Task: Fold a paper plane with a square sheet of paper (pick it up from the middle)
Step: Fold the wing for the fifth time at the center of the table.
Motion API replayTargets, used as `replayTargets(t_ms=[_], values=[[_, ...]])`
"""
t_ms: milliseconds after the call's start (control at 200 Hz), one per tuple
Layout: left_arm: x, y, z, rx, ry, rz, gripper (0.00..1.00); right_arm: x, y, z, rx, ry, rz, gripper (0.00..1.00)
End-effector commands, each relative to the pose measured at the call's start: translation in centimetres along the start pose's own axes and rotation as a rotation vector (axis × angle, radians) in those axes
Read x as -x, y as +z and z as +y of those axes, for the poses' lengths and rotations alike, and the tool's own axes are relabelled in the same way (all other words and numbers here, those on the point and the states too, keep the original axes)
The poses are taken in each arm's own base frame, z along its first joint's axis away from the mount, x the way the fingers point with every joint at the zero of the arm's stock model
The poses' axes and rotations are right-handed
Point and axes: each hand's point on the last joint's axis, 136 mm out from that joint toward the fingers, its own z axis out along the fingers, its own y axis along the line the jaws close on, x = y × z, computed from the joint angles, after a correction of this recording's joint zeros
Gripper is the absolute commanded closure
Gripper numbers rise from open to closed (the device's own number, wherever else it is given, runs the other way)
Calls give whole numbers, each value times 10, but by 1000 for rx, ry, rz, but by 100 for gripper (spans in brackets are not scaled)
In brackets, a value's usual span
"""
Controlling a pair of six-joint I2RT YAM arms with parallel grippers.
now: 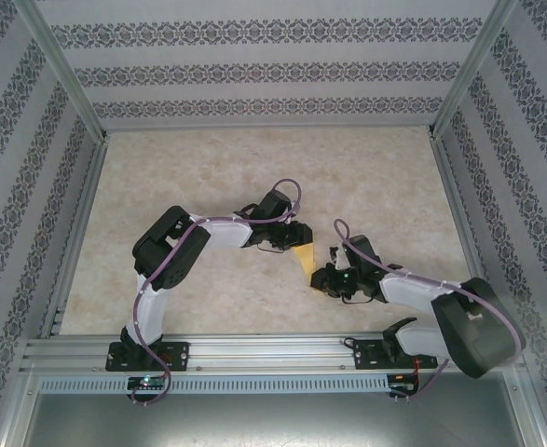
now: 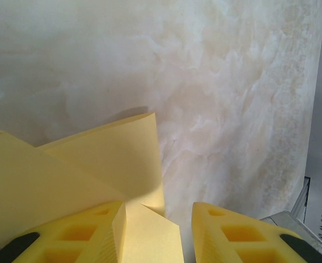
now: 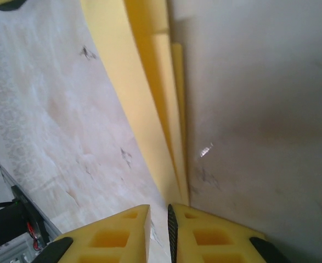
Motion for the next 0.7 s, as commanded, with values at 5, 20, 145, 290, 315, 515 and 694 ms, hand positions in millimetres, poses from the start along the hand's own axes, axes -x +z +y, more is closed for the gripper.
replayTargets(t_ms=[5,20,145,290,315,515,694], values=[[-18,17,66,177,-84,50,61,-31,-7,-40,-154,95,58,80],[-18,17,66,175,-84,51,61,-30,-8,-40,-152,92,55,80],[-18,16,64,171,-81,50,61,-21,-13,-21,-100,49,24,80],[-18,16,64,169,-81,50,61,2,-20,21,-10,-35,-19,81],[-18,16,63,164,-79,50,61,5,-20,26,-1,-44,-23,81],[-19,16,62,161,-80,54,61,26,-15,64,67,-104,-55,84],[-19,16,62,162,-77,59,61,25,8,71,60,-120,18,86]])
